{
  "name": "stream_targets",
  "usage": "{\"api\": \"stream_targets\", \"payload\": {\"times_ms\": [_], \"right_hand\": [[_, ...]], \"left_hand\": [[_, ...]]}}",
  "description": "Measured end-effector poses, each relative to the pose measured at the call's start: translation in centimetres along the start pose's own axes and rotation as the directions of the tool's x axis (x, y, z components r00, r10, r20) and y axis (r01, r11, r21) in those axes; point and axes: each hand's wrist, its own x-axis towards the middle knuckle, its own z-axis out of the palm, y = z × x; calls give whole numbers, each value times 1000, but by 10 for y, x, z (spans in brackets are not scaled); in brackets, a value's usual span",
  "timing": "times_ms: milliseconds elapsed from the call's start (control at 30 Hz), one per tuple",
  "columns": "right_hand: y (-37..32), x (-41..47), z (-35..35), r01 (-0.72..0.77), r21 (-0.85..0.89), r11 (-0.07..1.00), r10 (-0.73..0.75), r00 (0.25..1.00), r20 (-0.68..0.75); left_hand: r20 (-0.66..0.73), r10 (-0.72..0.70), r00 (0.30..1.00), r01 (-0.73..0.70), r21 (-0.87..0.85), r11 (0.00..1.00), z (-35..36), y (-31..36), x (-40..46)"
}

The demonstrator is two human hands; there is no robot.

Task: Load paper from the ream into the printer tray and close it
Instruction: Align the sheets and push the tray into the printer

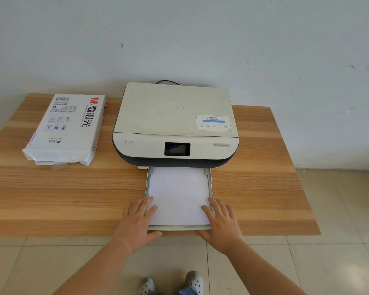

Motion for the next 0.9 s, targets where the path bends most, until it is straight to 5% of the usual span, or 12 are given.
{"api": "stream_targets", "payload": {"times_ms": [900], "right_hand": [[11,22,-5,33,-44,999,-35,998,-50]], "left_hand": [[6,-12,1000,11,80,997,-7,-5,21]]}}
